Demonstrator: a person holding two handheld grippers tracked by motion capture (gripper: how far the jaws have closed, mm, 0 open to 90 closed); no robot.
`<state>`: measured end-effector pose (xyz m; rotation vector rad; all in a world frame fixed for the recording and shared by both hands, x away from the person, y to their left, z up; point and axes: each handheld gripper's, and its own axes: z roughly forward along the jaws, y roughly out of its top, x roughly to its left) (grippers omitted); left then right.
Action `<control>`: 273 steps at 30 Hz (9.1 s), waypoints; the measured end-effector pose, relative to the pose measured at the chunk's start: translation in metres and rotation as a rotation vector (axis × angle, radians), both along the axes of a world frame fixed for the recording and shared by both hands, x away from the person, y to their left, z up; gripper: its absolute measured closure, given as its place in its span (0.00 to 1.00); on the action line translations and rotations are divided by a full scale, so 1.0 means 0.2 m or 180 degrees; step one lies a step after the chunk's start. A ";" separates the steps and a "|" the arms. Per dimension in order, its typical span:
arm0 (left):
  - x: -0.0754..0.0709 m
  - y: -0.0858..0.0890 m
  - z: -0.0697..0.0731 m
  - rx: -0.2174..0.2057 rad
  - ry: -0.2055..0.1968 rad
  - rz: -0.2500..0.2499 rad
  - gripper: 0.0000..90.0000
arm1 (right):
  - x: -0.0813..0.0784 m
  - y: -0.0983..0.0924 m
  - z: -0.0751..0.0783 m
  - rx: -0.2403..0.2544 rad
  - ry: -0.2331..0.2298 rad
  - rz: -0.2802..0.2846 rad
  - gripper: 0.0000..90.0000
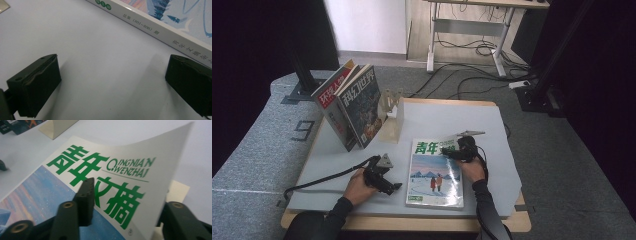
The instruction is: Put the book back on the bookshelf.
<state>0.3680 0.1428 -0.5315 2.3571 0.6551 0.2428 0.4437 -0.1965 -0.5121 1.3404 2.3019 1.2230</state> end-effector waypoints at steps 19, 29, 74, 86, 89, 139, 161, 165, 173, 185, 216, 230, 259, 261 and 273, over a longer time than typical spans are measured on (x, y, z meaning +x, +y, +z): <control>0.00 0.00 0.00 0.0007 0.0008 0.0018 0.00 | -0.10 0.06 0.20 -0.0034 -0.0247 0.0088 0.94; 0.00 0.01 0.04 0.0059 0.0053 0.0070 0.14 | -0.16 0.11 0.29 -0.0097 -0.0433 0.0166 0.94; 0.27 -0.23 0.09 -0.0667 0.1069 -0.0452 0.31 | -0.26 0.15 0.49 -0.0081 -0.0731 0.0388 0.94; 0.28 -0.22 0.12 -0.0616 0.1195 -0.0393 0.44 | -0.28 0.14 0.49 -0.0032 -0.0748 0.0429 0.94; 0.28 -0.21 0.12 -0.0605 0.1194 -0.0366 0.46 | -0.27 0.13 0.48 -0.0016 -0.0729 0.0430 0.93; 0.21 -0.19 0.19 -0.0751 0.0979 -0.0341 0.61 | -0.30 0.05 0.48 -0.0008 -0.0715 0.0430 0.89; 0.18 -0.18 0.21 -0.0807 0.0778 -0.0420 0.63 | -0.31 0.02 0.50 0.0034 -0.0771 0.0381 0.91; 0.16 -0.17 0.23 -0.0819 0.0669 -0.0445 0.64 | -0.33 0.01 0.51 0.0066 -0.0805 0.0388 0.91; 0.17 -0.13 0.26 -0.0816 0.0534 -0.0386 0.66 | -0.32 0.04 0.55 0.0063 -0.0863 0.0400 0.91; 0.14 -0.06 0.29 -0.0958 0.0339 -0.0299 0.70 | -0.33 0.04 0.55 0.0104 -0.0882 0.0403 0.91; 0.02 0.02 0.34 -0.1182 0.0179 -0.0503 0.76 | -0.26 -0.03 0.42 0.0113 -0.0618 0.0312 0.40; 0.01 0.03 0.34 -0.1201 0.0203 -0.0575 0.77 | -0.17 -0.09 0.24 0.0578 -0.0126 0.0554 0.15; 0.05 0.04 0.38 -0.1215 0.0035 -0.0477 0.77 | -0.25 -0.12 0.44 0.0653 -0.0584 0.0509 0.94; 0.05 0.04 0.41 -0.1217 -0.0088 -0.0450 0.78 | -0.25 -0.11 0.49 0.0639 -0.0671 0.0508 0.94; 0.04 0.05 0.41 -0.1104 -0.0413 -0.0291 0.77 | -0.34 -0.05 0.60 0.0649 -0.1001 0.0698 0.94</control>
